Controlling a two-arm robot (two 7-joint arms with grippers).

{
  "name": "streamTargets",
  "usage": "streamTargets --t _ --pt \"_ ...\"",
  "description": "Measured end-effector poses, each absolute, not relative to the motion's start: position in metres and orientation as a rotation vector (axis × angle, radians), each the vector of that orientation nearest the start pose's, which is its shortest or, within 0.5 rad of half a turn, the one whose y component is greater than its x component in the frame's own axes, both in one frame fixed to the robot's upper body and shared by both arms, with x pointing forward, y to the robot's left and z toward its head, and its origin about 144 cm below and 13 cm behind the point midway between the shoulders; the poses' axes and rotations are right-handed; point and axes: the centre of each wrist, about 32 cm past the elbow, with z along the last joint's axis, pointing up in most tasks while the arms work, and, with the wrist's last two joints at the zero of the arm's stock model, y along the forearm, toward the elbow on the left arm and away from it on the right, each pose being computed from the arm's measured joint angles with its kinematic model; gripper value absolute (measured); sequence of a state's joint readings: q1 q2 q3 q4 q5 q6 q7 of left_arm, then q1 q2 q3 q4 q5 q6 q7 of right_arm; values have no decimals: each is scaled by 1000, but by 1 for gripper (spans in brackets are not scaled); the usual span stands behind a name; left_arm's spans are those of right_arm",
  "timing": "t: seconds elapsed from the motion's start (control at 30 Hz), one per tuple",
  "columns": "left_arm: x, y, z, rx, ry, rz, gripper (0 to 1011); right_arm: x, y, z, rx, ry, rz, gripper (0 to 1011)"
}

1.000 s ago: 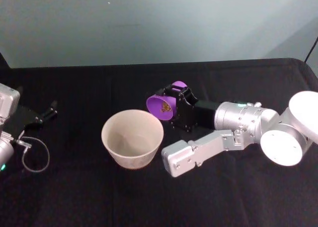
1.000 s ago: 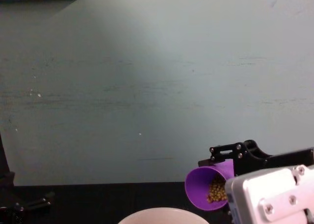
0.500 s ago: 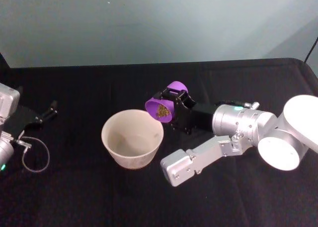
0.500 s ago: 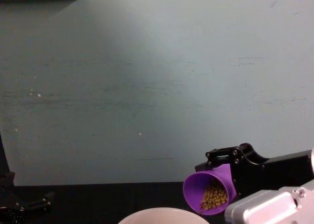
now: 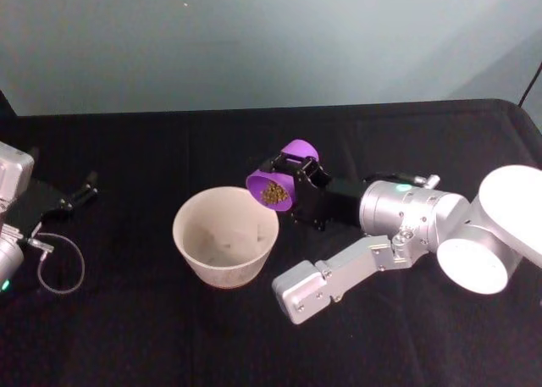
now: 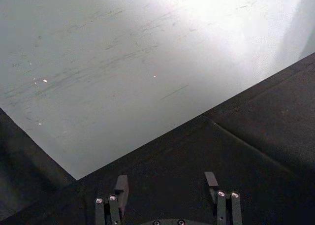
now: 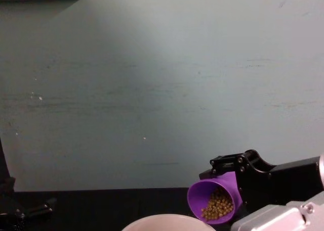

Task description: Pick up the cup and pour the mung beans from the cup into the bowl.

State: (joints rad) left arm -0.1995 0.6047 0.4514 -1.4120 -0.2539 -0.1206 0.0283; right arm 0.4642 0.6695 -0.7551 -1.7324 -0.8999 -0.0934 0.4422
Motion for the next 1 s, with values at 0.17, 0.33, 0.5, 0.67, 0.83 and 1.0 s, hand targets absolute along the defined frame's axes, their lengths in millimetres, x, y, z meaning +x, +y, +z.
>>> streamTargets --t 0.17,0.33,0.5,0.67,0.83,1.0 --pt "489 310 1140 304 -285 1248 1000 491 -202 1250 -959 -1415 -303 723" --pt "489 310 1140 304 -285 1248 1000 492 -199 1250 -953 -1412 -309 724" --pt "489 310 1140 304 -285 1248 1000 495 -198 1251 -951 -1403 -322 724" --pt "489 310 1140 304 -285 1248 1000 497 -196 1252 -949 -1407 -329 723" --pt "489 310 1140 304 -285 1248 1000 498 -190 1253 -958 -1438 -317 724" --pt "489 310 1140 304 -285 1248 1000 498 -184 1252 -971 -1476 -301 723"
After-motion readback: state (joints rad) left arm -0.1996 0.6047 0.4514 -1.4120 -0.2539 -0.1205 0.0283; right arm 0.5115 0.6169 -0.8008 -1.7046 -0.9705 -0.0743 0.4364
